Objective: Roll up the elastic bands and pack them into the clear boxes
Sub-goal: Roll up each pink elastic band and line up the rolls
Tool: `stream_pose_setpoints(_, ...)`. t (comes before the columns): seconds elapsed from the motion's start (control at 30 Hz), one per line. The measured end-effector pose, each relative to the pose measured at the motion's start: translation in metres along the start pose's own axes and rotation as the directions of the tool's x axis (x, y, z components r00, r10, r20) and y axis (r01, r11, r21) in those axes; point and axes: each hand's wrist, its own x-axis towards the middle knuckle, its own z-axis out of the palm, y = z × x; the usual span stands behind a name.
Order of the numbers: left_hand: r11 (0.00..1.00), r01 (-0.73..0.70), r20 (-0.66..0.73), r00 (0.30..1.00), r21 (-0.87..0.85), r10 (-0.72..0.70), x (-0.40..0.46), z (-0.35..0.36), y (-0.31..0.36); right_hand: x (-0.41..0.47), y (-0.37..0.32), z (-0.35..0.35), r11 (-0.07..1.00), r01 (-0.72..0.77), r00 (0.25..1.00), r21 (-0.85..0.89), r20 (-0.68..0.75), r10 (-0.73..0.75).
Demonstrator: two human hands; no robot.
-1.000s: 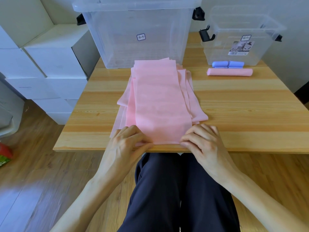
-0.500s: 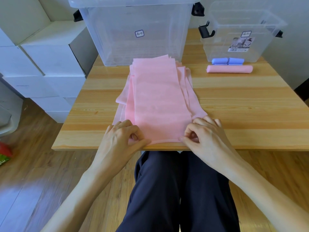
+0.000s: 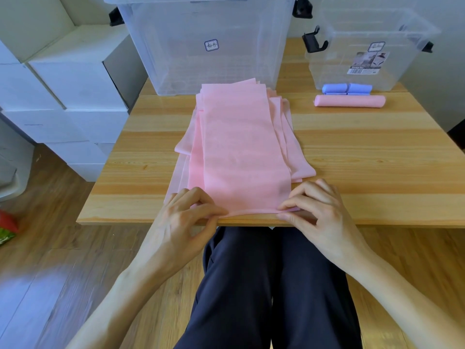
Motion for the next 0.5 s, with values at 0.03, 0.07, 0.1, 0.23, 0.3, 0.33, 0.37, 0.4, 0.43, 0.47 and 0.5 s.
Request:
stream_pose_setpoints(0.03, 0.999, 0.024, -0.004, 1.0, -0.031, -0.025, 0.0, 0.0, 0.0, 0.0, 0.0, 0.0, 0.999, -0.027, 1.0, 0.032, -0.004, 0.027)
stream_pose_setpoints(0.07, 0.997, 0.047, -0.001, 0.999, -0.057, -0.047, 0.0, 0.0, 0.0, 0.001, 0.0, 0.0, 0.997, -0.051, 0.999, 0.055, -0.006, 0.052)
stream_pose_setpoints(0.1, 0.995, 0.068, 0.003, 0.998, -0.071, -0.068, 0.0, 0.0, 0.0, 0.001, 0.0, 0.001, 0.996, -0.07, 0.997, 0.063, -0.006, 0.071)
stream_pose_setpoints(0.23, 0.982, 0.153, 0.012, 0.988, -0.112, -0.153, 0.003, -0.002, 0.001, 0.004, -0.002, 0.0, 0.994, -0.104, 0.994, 0.033, 0.015, 0.104)
stream_pose_setpoints(0.3, 0.971, 0.193, 0.049, 0.981, -0.141, -0.188, 0.005, -0.006, 0.003, 0.004, -0.003, -0.003, 0.991, -0.137, 0.99, 0.011, 0.046, 0.136)
stream_pose_setpoints(0.33, 0.964, 0.215, 0.076, 0.976, -0.154, -0.206, 0.006, -0.008, 0.003, 0.004, -0.005, -0.005, 0.987, -0.159, 0.985, 0.002, 0.068, 0.158)
stream_pose_setpoints(0.37, 0.957, 0.24, 0.102, 0.969, -0.163, -0.226, 0.008, -0.01, 0.005, 0.004, -0.006, -0.007, 0.983, -0.184, 0.979, -0.005, 0.088, 0.183)
stream_pose_setpoints(0.4, 0.949, 0.266, 0.125, 0.961, -0.167, -0.247, 0.01, -0.012, 0.007, 0.005, -0.007, -0.009, 0.978, -0.206, 0.973, -0.015, 0.102, 0.206)
stream_pose_setpoints(0.43, 0.944, 0.289, 0.146, 0.953, -0.162, -0.267, 0.012, -0.014, 0.009, 0.007, -0.009, -0.01, 0.975, -0.222, 0.968, -0.029, 0.11, 0.224)
stream_pose_setpoints(0.47, 0.941, 0.305, 0.159, 0.946, -0.148, -0.282, 0.014, -0.016, 0.01, 0.009, -0.01, -0.011, 0.971, -0.235, 0.964, -0.045, 0.117, 0.239)
stream_pose_setpoints(0.5, 0.939, 0.317, 0.165, 0.941, -0.131, -0.295, 0.015, -0.017, 0.011, 0.011, -0.01, -0.011, 0.967, -0.248, 0.959, -0.062, 0.123, 0.254)
